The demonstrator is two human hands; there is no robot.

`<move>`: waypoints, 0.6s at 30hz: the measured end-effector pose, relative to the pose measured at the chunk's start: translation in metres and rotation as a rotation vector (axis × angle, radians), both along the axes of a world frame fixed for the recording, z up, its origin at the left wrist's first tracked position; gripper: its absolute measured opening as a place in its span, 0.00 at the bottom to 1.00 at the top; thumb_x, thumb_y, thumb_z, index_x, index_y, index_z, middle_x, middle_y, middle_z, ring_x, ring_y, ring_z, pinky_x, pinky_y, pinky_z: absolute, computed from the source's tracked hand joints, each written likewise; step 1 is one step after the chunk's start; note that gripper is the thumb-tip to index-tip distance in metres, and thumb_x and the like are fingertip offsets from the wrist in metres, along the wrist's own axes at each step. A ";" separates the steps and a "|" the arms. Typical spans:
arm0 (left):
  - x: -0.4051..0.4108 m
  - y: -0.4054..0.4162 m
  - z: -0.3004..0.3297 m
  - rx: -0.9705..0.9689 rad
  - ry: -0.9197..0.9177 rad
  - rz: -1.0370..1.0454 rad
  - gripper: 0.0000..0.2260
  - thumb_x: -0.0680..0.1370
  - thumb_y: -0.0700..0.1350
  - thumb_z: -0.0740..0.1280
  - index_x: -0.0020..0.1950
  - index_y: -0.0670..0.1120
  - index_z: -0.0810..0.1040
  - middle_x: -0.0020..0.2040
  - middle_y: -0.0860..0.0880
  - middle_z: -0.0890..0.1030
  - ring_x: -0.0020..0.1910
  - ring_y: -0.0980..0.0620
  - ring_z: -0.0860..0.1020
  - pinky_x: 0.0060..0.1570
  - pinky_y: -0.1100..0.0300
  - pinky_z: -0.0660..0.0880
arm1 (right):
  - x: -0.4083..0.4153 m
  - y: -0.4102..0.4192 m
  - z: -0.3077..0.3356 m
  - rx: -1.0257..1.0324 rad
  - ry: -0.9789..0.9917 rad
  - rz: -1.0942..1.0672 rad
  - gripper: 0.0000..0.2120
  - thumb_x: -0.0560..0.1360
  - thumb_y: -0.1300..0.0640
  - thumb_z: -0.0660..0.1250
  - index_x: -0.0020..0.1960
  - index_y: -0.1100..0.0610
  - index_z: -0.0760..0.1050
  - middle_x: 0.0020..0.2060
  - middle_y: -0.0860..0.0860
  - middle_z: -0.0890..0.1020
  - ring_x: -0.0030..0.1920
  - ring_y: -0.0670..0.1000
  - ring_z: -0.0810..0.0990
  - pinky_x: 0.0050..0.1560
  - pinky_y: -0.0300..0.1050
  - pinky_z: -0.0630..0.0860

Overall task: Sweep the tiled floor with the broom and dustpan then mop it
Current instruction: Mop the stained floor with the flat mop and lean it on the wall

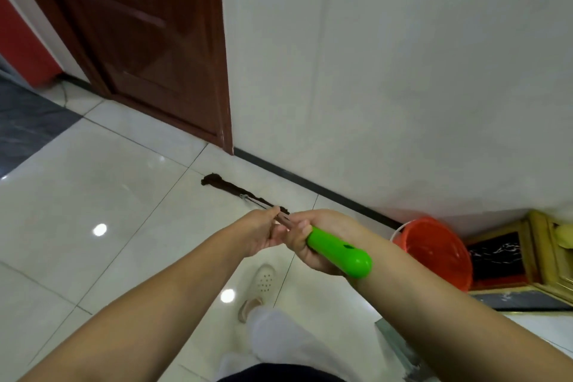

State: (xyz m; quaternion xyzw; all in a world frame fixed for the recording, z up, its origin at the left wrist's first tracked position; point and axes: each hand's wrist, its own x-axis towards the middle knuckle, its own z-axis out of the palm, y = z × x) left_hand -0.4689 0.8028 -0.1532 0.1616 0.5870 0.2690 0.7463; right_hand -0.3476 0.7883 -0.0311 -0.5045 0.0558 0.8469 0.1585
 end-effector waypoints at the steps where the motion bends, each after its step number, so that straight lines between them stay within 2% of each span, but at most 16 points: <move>1: -0.002 0.011 0.003 0.022 0.021 -0.012 0.13 0.83 0.46 0.55 0.50 0.39 0.74 0.24 0.48 0.77 0.28 0.54 0.76 0.34 0.61 0.76 | -0.003 0.008 0.005 0.008 0.015 -0.032 0.05 0.80 0.64 0.58 0.47 0.63 0.71 0.22 0.59 0.74 0.14 0.46 0.70 0.16 0.31 0.70; 2: -0.005 0.024 0.007 0.051 0.059 -0.038 0.13 0.83 0.45 0.56 0.53 0.37 0.74 0.31 0.45 0.79 0.33 0.52 0.77 0.39 0.60 0.75 | -0.007 0.017 0.009 0.022 0.031 -0.069 0.04 0.78 0.66 0.59 0.50 0.64 0.72 0.26 0.60 0.74 0.16 0.46 0.71 0.17 0.32 0.72; 4: -0.011 0.051 0.016 0.117 0.188 -0.127 0.15 0.82 0.42 0.57 0.61 0.33 0.73 0.44 0.41 0.79 0.44 0.46 0.78 0.47 0.56 0.75 | -0.012 0.039 0.015 0.061 0.056 -0.124 0.10 0.73 0.70 0.62 0.54 0.66 0.72 0.34 0.61 0.74 0.24 0.48 0.74 0.22 0.33 0.75; 6: -0.020 0.076 0.024 0.211 0.287 -0.204 0.13 0.81 0.41 0.57 0.60 0.36 0.75 0.51 0.40 0.79 0.51 0.43 0.79 0.53 0.53 0.76 | -0.014 0.065 0.024 0.125 0.099 -0.150 0.09 0.71 0.72 0.62 0.50 0.68 0.72 0.38 0.61 0.74 0.31 0.49 0.75 0.26 0.34 0.77; 8: -0.033 0.099 0.035 0.335 0.306 -0.245 0.09 0.80 0.36 0.57 0.49 0.41 0.77 0.48 0.42 0.79 0.47 0.46 0.78 0.53 0.54 0.75 | -0.018 0.093 0.035 0.189 0.134 -0.164 0.08 0.70 0.71 0.61 0.50 0.67 0.70 0.40 0.63 0.73 0.33 0.53 0.76 0.27 0.37 0.78; 10: -0.044 0.120 0.040 0.492 0.370 -0.359 0.10 0.78 0.32 0.58 0.42 0.43 0.75 0.42 0.46 0.77 0.42 0.50 0.75 0.48 0.57 0.74 | -0.022 0.122 0.042 0.199 0.127 -0.121 0.07 0.76 0.66 0.60 0.54 0.64 0.69 0.38 0.64 0.74 0.26 0.56 0.79 0.25 0.39 0.79; 11: -0.048 0.130 0.041 0.565 0.431 -0.422 0.09 0.77 0.32 0.60 0.43 0.43 0.76 0.41 0.48 0.78 0.41 0.51 0.74 0.45 0.58 0.74 | -0.024 0.136 0.044 0.201 0.128 -0.073 0.07 0.79 0.62 0.59 0.54 0.65 0.69 0.35 0.65 0.75 0.23 0.55 0.79 0.23 0.39 0.79; 12: -0.052 0.141 0.041 0.629 0.483 -0.452 0.06 0.76 0.33 0.62 0.45 0.42 0.77 0.41 0.49 0.78 0.41 0.52 0.74 0.44 0.57 0.74 | -0.025 0.150 0.045 0.220 0.138 -0.016 0.11 0.80 0.58 0.57 0.53 0.67 0.70 0.32 0.65 0.77 0.21 0.54 0.79 0.23 0.39 0.78; 15: -0.064 0.177 0.040 0.768 0.582 -0.442 0.05 0.76 0.39 0.67 0.51 0.45 0.79 0.44 0.49 0.80 0.42 0.51 0.77 0.50 0.54 0.75 | -0.027 0.191 0.041 0.340 0.114 0.150 0.22 0.81 0.48 0.55 0.47 0.68 0.73 0.30 0.61 0.80 0.22 0.51 0.80 0.23 0.39 0.78; 18: -0.077 0.210 0.035 0.848 0.683 -0.384 0.09 0.75 0.44 0.68 0.55 0.48 0.80 0.39 0.57 0.78 0.36 0.61 0.74 0.42 0.67 0.71 | -0.036 0.221 0.033 0.518 -0.149 0.255 0.19 0.81 0.49 0.56 0.51 0.65 0.74 0.31 0.56 0.80 0.25 0.50 0.79 0.26 0.40 0.78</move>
